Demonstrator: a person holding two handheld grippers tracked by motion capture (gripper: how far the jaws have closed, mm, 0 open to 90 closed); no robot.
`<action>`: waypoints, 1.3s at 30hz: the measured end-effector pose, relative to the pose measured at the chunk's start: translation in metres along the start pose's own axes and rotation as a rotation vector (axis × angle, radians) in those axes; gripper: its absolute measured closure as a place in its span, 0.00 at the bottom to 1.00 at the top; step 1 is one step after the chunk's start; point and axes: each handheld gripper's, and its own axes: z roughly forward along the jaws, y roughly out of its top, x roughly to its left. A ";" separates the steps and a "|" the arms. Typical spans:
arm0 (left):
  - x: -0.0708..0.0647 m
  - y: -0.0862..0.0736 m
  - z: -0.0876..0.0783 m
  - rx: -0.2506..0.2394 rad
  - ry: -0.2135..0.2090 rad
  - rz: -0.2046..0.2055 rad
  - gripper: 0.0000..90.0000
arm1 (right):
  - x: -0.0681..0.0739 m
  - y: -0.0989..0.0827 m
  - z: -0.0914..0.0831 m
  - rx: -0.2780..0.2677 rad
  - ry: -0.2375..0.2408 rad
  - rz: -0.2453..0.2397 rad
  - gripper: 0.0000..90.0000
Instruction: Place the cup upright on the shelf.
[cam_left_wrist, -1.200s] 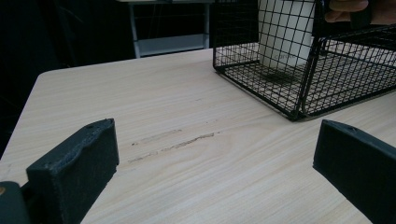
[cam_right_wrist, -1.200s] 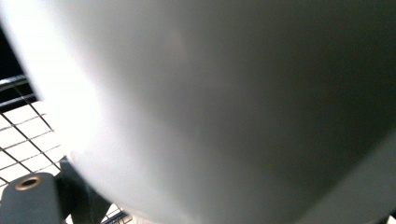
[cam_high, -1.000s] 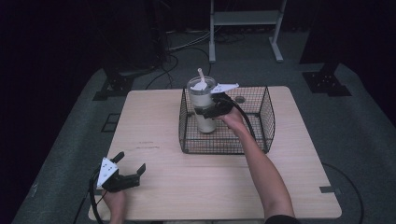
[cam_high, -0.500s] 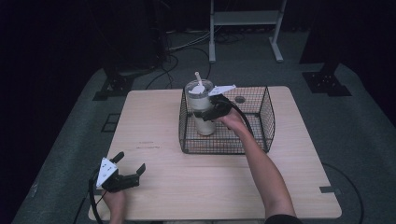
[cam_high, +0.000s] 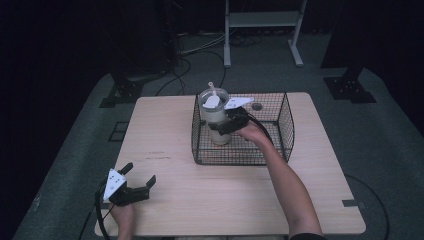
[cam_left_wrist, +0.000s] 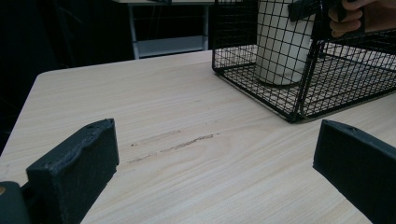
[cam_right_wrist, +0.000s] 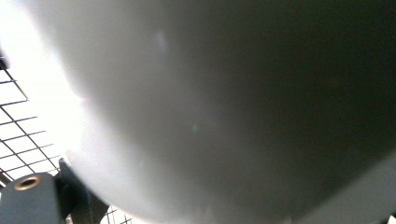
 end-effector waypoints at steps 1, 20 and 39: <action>0.000 0.000 0.000 0.000 0.000 0.000 0.00 | 0.000 0.000 0.000 -0.001 0.001 0.002 0.10; -0.001 0.000 0.000 0.002 0.001 0.005 0.00 | -0.004 -0.006 -0.011 -0.004 -0.007 -0.012 0.10; -0.001 0.000 0.000 0.004 0.002 0.006 0.00 | -0.005 -0.009 -0.024 0.048 -0.010 -0.034 0.10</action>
